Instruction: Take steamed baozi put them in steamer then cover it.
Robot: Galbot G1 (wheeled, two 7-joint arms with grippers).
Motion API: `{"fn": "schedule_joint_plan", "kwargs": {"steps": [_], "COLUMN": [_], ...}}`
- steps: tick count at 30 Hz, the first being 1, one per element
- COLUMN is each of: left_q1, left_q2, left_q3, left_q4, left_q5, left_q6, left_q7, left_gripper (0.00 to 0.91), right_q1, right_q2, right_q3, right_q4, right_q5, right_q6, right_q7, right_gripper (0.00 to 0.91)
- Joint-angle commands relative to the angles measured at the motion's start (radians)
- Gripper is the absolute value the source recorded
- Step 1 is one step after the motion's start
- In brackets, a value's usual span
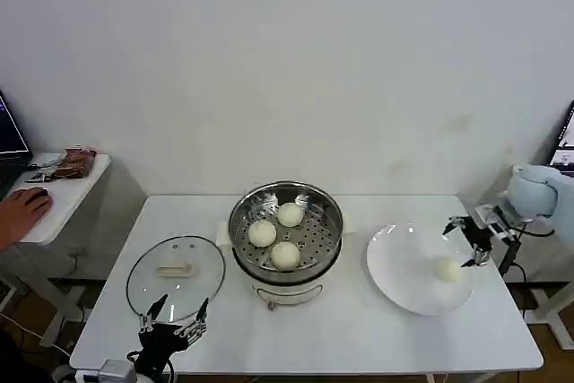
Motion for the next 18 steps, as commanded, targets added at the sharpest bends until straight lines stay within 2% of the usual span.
{"fn": "schedule_joint_plan", "kwargs": {"steps": [1,5,18], "left_q1": [0.003,0.003,0.009], "left_q2": [-0.001,0.0,-0.002], "left_q3": [0.001,-0.002,-0.01], "left_q4": [0.001,0.002,0.005], "left_q5": [0.001,0.001,0.0], "left_q6": [0.0,0.0,0.0], "left_q7": [0.0,0.001,-0.001], "left_gripper": [0.907,0.907,0.907], "right_q1": [-0.165,-0.221,-0.273], "right_q2": [-0.008,0.01,0.097], "right_q3": [0.136,0.193,0.23], "right_q4": [-0.095,-0.137,-0.22], "right_q5": [-0.055,-0.062,-0.074], "right_q6": [0.012,0.018,0.022], "right_q7": [-0.014,-0.014,-0.008], "right_gripper": [0.907,0.907,0.907]}}
